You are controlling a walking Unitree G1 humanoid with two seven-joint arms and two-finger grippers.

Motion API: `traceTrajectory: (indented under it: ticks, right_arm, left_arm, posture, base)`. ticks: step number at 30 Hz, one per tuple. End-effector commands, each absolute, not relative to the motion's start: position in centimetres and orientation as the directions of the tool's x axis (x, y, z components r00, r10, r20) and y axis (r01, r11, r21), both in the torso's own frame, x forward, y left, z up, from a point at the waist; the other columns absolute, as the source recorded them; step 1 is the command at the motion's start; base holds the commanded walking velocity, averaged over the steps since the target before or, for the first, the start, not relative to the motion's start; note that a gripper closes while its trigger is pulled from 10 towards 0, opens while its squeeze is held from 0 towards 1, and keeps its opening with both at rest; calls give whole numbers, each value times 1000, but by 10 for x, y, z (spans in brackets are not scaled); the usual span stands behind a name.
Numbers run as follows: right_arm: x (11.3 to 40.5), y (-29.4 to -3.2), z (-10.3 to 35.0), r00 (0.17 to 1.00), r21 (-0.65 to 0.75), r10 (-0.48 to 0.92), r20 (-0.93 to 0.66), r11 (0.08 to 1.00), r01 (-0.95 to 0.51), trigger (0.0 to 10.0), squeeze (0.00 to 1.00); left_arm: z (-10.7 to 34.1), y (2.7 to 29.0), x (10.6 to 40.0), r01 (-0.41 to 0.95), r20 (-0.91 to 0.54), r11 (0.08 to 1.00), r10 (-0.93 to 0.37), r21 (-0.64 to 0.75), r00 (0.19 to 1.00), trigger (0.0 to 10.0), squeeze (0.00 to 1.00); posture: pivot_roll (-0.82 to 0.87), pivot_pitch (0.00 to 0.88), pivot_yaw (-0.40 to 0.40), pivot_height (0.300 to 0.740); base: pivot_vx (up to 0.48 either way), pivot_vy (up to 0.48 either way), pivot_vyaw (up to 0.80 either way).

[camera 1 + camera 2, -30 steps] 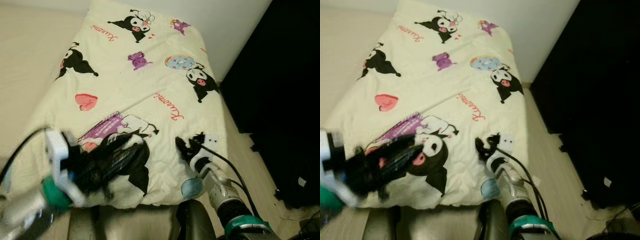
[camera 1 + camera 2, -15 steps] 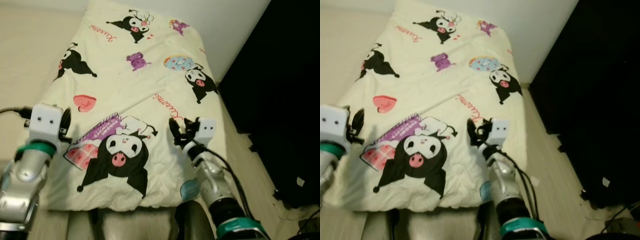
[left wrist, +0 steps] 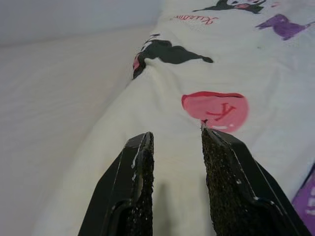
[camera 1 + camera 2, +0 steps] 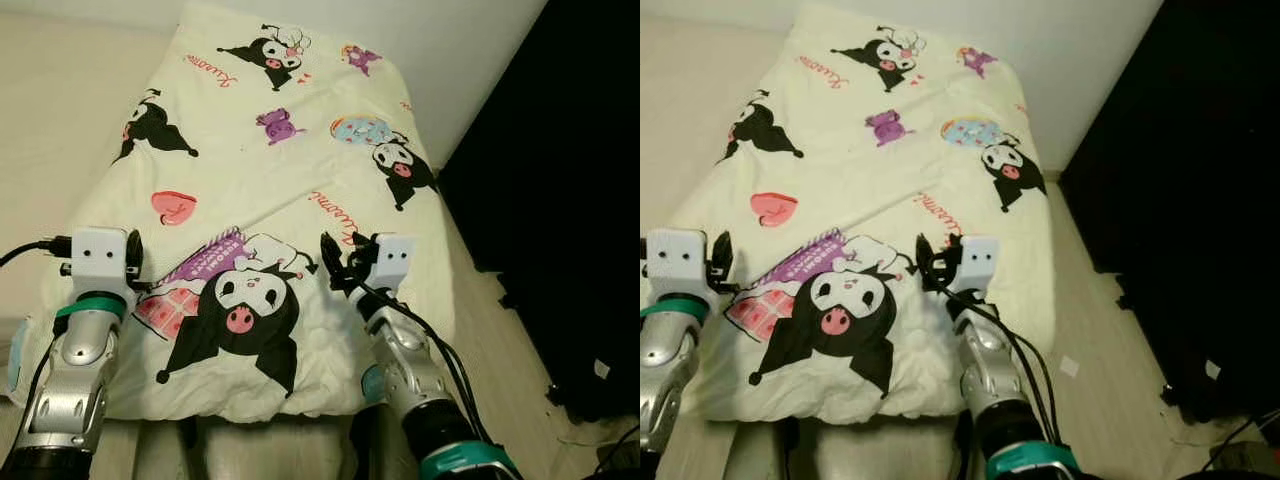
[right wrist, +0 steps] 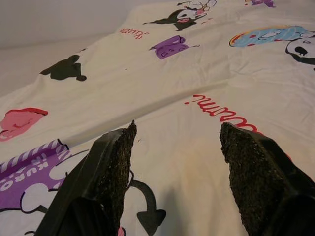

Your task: Clean up the room

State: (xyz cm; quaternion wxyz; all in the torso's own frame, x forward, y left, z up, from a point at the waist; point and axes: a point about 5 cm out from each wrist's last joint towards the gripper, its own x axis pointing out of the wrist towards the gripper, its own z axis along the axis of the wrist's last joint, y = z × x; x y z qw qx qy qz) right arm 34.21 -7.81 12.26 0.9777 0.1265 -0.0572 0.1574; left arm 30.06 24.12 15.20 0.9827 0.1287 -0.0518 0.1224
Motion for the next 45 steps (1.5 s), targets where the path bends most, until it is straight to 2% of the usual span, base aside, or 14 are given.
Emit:
traceTrajectory:
  ticks: [1,20,32,45]
  right_arm:
    - [340,-81,118,951,227,275,142,926,-301,10000,0]
    - [335,-88,102,970,219,228,85,945,-242,10000,0]
    - [336,-98,98,978,205,196,66,957,-205,10000,0]
    - [336,-97,97,979,201,194,59,958,-202,10000,0]
  left_arm:
    - [142,238,298,-235,108,940,214,248,971,10000,0]
    - [127,237,295,-195,75,943,181,270,981,10000,0]
    - [116,232,301,-196,-20,955,205,222,979,10000,0]
    - [115,232,301,-196,-14,949,206,247,979,10000,0]
  posture:
    - [195,0,-117,540]
    - [180,0,-81,610]
    - [164,0,-75,670]
    - [170,0,-75,720]
  base:
    - [0,0,0]
    - [0,0,0]
    - [0,0,0]
    - [0,0,0]
